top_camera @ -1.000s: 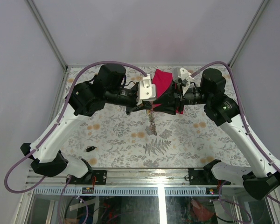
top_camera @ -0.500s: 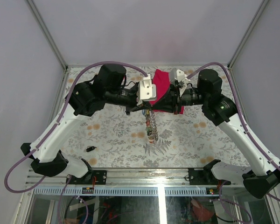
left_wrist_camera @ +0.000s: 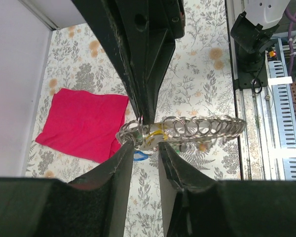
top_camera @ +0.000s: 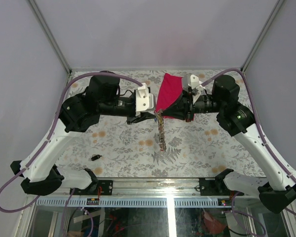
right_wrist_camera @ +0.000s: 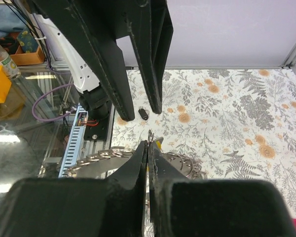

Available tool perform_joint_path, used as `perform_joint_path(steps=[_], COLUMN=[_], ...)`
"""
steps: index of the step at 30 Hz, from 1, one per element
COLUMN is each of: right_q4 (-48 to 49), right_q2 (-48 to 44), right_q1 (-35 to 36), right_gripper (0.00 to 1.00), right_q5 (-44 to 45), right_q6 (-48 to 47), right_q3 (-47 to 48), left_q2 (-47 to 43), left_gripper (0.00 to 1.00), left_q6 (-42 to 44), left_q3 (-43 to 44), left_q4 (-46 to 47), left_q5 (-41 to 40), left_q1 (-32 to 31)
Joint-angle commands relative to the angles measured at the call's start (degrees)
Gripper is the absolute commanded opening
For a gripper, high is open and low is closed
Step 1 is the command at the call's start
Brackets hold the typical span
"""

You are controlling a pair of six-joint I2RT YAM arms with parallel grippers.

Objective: Put the keys on the keyring

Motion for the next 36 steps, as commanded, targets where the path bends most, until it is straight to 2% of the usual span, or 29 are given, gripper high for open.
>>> perform_joint_path(steps=[1,10,21,23,26,33,34,36], right_q4=[5.34,10.42,10.86,11.1,11.51,11.87,11.83,11.96], right_q2=[-4.31,-5.66,-5.77,-5.84,-6.02,-6.26,-6.31,-6.58], right_q1=[0.4,0.4,0.4,0.4,0.4,0.4,0.4,0.4], right_gripper=[0.0,0.0,0.0,0.0,0.0,0.0,0.0,0.0], right_q5=[-0.64,-1.87,-1.55,-1.55,-1.5,-1.17,-0.93,-0.23], right_q6=[0.41,4.34,4.55,4.67,4.88,5.1,5.08,5.06], right_q3=[1.53,0.66,0.39,0.33,0.26,0.0,-0.06,-0.29], left_q2=[-2.45,-4.35,-5.07,-5.17,-4.89,-4.72,-4.73,-4.92], left_gripper=[0.29,0.3,0.29,0.27,0.17,0.14,0.15,0.25], left_q6=[-1.43,-3.72,-4.57,-4.68,-4.74,-4.56,-4.58,-4.48], left_q3=[-2.83,-6.47,-7.62,-7.96,-8.12,-8.04,-8.07,-8.22], left_q4=[6.95,12.88,16.0,16.26,16.27,16.27,16.28,16.27], left_q5=[1.92,2.7,5.98,6.08,5.96,5.91,5.96,5.82], left_q1=[-0.46,-0.46,-0.43,-0.42,-0.45,-0.42,-0.43,-0.46])
